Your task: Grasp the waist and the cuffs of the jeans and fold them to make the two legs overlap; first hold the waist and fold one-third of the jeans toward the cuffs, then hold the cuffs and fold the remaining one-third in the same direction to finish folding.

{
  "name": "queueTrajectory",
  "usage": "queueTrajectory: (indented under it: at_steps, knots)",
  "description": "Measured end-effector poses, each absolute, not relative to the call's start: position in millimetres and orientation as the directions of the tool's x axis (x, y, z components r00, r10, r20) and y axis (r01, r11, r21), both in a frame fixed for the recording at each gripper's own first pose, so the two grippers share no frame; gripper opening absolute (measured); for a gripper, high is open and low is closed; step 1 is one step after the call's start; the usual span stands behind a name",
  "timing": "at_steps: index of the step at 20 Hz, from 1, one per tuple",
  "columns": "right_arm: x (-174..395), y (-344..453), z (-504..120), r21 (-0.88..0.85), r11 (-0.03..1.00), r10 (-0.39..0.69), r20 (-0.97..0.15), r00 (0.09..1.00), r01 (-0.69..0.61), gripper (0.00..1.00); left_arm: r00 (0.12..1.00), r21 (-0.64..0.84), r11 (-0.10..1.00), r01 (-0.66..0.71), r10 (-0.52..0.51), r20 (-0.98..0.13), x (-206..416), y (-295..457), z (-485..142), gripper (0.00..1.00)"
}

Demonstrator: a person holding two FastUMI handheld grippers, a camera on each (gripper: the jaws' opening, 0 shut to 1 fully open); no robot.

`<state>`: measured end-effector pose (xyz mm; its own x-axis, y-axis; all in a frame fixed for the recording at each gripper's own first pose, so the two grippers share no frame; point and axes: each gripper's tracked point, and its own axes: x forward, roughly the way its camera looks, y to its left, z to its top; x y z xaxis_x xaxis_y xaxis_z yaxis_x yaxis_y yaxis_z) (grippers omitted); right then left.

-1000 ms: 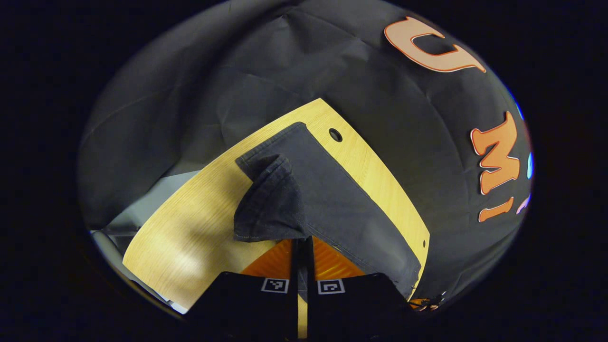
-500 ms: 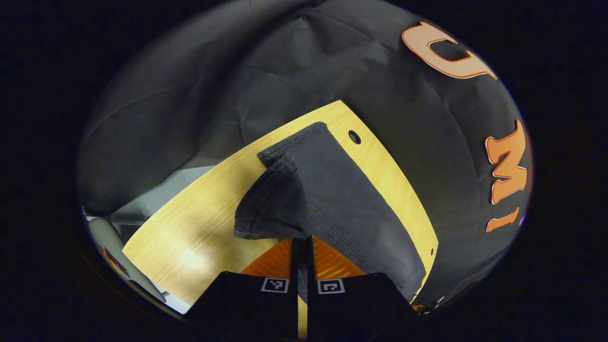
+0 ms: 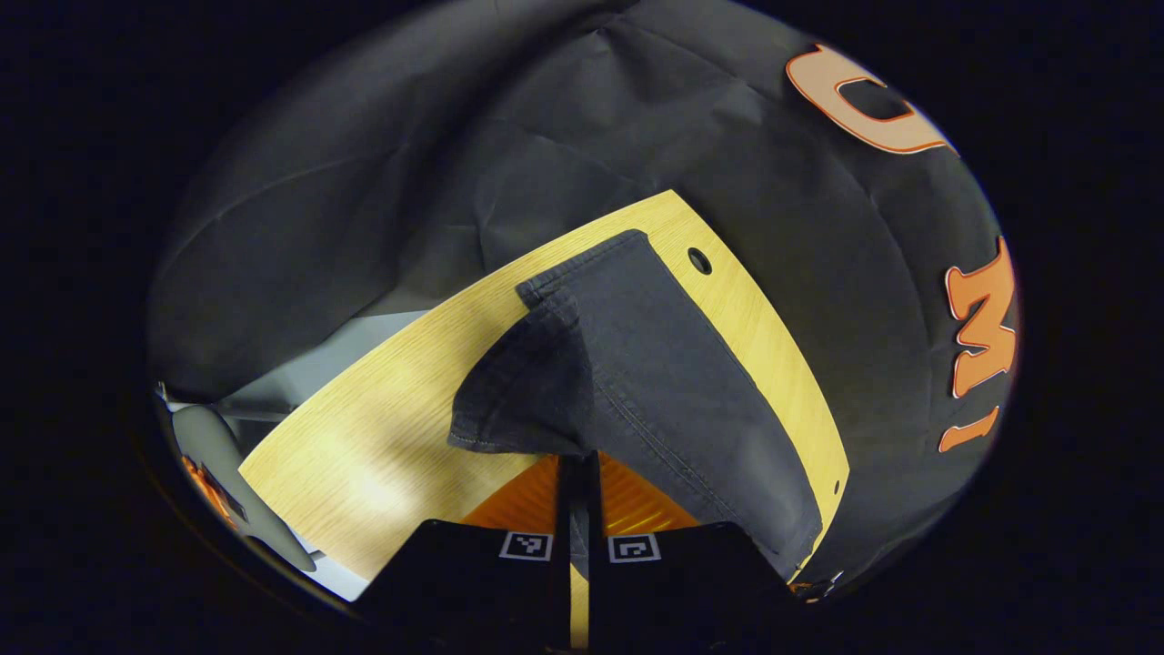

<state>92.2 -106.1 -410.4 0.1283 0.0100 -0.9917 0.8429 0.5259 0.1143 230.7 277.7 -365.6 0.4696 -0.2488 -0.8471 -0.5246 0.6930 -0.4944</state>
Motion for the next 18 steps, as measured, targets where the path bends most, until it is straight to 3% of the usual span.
queueTrajectory:
  at_steps: [1,3,4,5,8,12,18]
  knots:
    - [97.9,-104.8,-409.0,0.121,0.535,0.015,-0.991,0.134,0.836,0.31,0.470,-0.495,0.692,-0.525,-0.249,-0.847,230.9,277.2,-366.3,0.08]
    - [105.0,-98.9,-395.8,0.204,0.502,0.068,-0.978,0.197,0.840,0.31,0.470,-0.498,0.693,-0.521,-0.254,-0.845,230.9,276.6,-368.2,0.08]
    - [113.0,-103.5,-399.8,0.252,0.382,0.037,-0.965,0.258,0.889,0.31,0.471,-0.502,0.689,-0.522,-0.258,-0.843,231.5,276.9,-368.4,0.08]
    - [124.5,-94.1,-395.2,0.315,0.292,0.077,-0.949,0.306,0.903,0.10,0.476,-0.512,0.681,-0.524,-0.264,-0.839,232.5,275.6,-369.6,0.07]
    - [138.4,-82.2,-378.2,0.395,0.261,0.134,-0.918,0.372,0.881,0.08,0.487,-0.529,0.681,-0.507,-0.280,-0.827,238.4,271.8,-370.8,0.08]
    - [173.3,-84.7,-353.3,0.541,0.117,0.149,-0.838,0.524,0.833,0.07,0.543,-0.602,0.635,-0.485,-0.321,-0.776,255.5,265.3,-361.0,0.08]
    - [221.9,-75.5,-324.2,0.603,0.140,0.178,-0.796,0.579,0.785,0.08,0.600,-0.670,0.578,-0.466,-0.350,-0.720,283.7,263.6,-343.2,0.10]
